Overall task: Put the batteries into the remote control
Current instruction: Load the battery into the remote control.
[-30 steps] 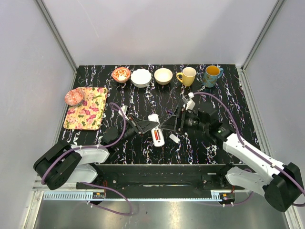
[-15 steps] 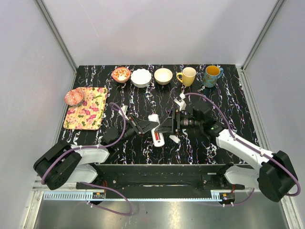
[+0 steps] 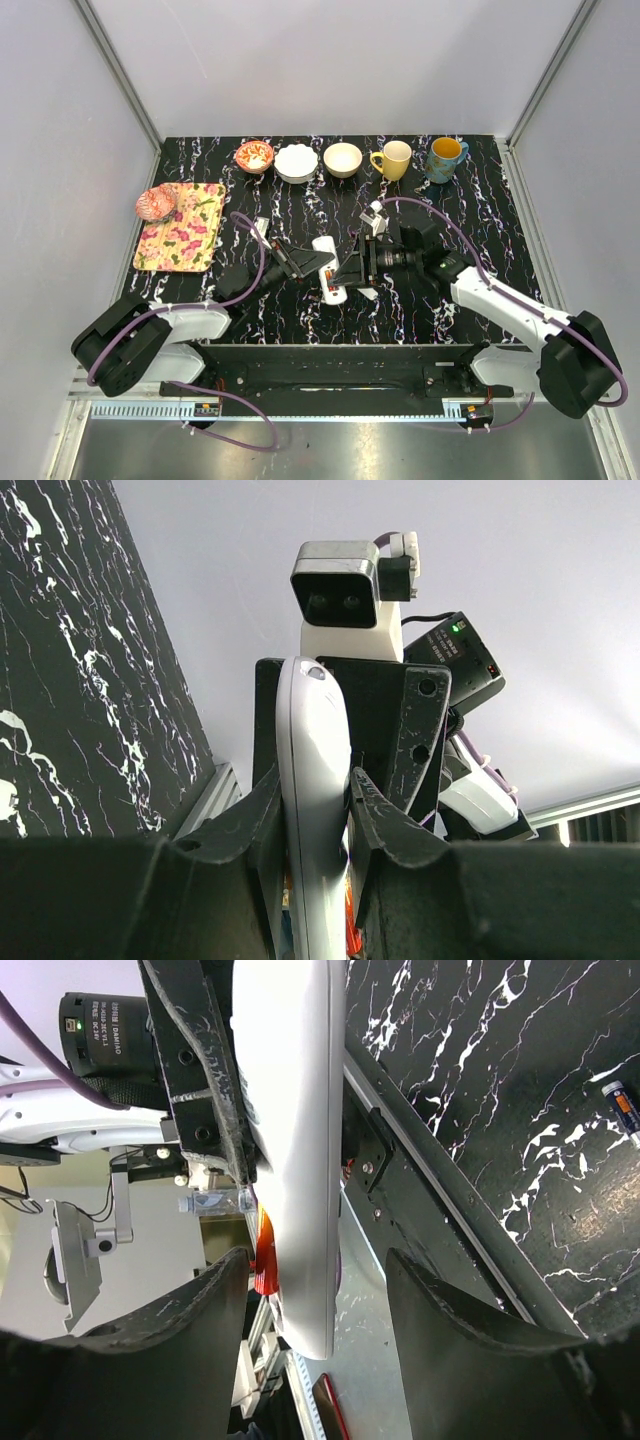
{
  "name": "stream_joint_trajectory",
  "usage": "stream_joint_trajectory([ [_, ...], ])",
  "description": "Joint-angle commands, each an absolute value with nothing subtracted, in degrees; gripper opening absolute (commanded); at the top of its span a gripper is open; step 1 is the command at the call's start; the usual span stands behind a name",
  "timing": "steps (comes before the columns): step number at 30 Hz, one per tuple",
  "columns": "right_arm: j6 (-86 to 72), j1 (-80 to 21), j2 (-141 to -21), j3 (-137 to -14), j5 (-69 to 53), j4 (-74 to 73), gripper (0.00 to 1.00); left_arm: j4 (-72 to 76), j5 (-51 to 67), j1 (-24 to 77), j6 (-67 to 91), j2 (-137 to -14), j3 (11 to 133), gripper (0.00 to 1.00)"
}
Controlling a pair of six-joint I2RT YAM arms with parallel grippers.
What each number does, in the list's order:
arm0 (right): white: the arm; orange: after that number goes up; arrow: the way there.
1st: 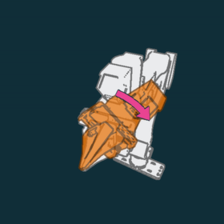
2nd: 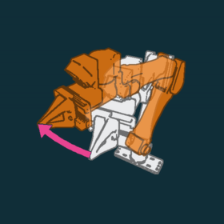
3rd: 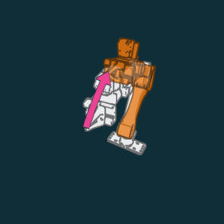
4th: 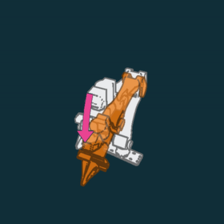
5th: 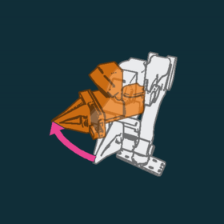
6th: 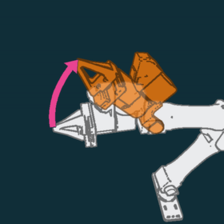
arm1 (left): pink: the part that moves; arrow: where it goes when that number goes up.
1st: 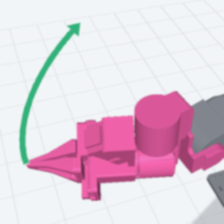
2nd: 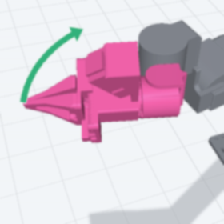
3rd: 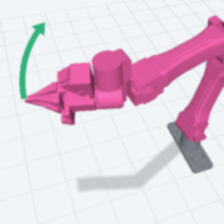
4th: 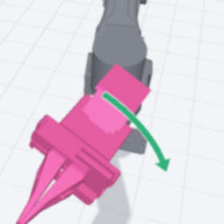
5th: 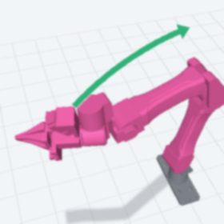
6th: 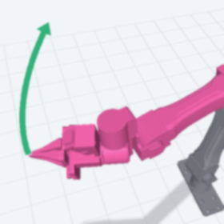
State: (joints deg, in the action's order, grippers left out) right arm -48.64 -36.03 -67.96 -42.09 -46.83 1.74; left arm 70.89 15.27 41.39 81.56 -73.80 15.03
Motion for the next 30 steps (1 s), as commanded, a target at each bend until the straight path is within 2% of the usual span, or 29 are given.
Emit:
stream_joint_trajectory([
  [1, -47.8, -35.8, -68.6, -43.9, -49.0, 2.9, 0.61, 95.4, 16.2, 41.1, 82.5, -74.2, 17.4, 0.00],
  [14, -49.6, -35.9, -70.5, -43.9, -50.2, 5.9, 0.56, 95.4, 16.6, 41.4, 82.5, -73.4, 17.4, 0.00],
  [30, -51.1, -35.8, -72.2, -43.9, -50.9, 7.3, 0.40, 95.4, 16.4, 41.8, 82.4, -72.4, 17.4, 0.00],
])
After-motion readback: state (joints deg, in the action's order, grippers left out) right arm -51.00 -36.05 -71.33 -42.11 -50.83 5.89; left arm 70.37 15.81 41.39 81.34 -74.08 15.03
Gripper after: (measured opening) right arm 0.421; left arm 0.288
